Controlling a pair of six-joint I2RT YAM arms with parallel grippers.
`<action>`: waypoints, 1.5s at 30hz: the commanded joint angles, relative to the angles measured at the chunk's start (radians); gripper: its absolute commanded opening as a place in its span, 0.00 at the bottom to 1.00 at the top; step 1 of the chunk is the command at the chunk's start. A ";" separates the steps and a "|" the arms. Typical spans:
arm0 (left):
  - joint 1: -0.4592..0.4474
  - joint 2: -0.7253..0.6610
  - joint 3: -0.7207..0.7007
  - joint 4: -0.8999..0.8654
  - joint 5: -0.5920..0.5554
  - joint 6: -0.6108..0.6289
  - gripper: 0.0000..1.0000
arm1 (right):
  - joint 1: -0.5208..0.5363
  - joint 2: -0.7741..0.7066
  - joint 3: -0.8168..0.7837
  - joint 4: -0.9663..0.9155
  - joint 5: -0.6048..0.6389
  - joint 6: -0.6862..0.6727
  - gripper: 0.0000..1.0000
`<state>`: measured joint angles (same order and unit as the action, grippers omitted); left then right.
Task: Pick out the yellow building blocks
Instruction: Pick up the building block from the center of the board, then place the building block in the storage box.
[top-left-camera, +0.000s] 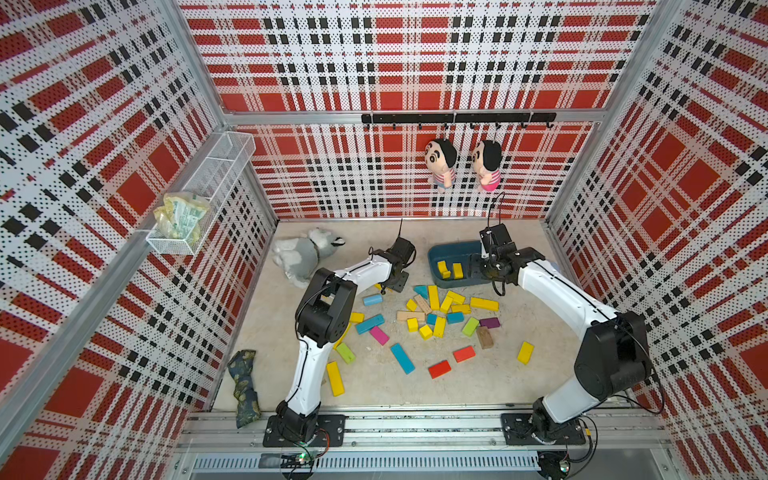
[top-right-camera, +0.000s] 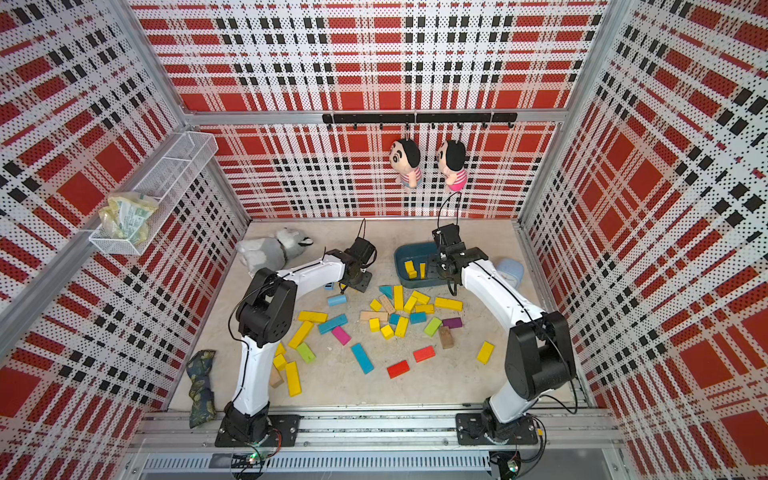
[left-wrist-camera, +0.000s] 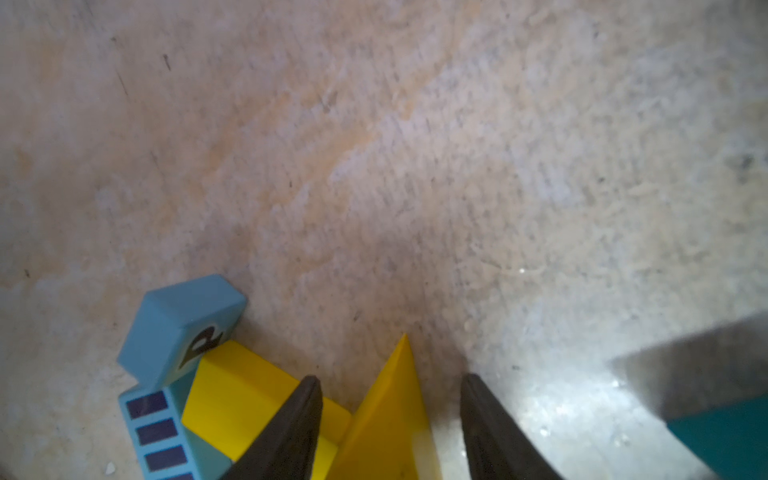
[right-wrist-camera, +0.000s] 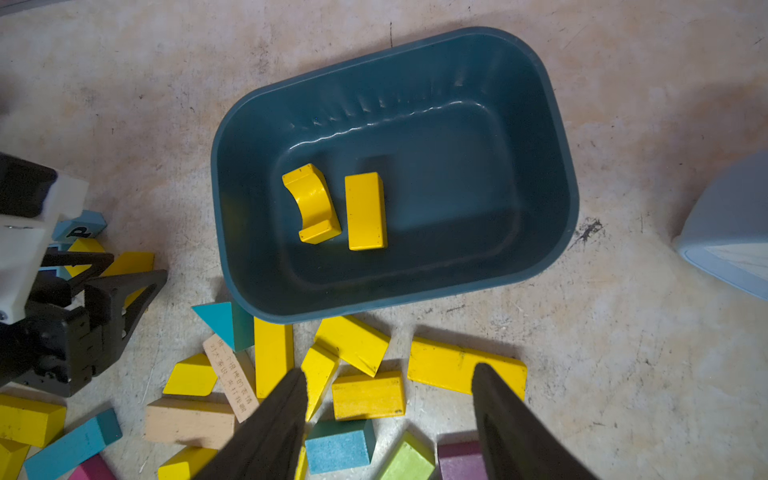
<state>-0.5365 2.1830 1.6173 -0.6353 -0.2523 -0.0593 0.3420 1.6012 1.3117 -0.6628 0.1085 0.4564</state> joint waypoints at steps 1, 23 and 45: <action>0.003 -0.004 -0.047 -0.086 0.026 0.004 0.55 | -0.003 -0.017 -0.002 0.009 -0.006 -0.008 0.66; 0.007 0.009 -0.025 -0.057 0.017 -0.039 0.30 | -0.004 -0.059 -0.059 0.033 -0.013 0.010 0.66; -0.287 -0.003 0.384 -0.033 -0.047 -0.191 0.08 | -0.005 -0.177 -0.129 -0.026 0.075 0.035 0.66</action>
<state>-0.8452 2.1544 1.9739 -0.6792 -0.2939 -0.2199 0.3420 1.4628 1.1957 -0.6590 0.1570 0.4805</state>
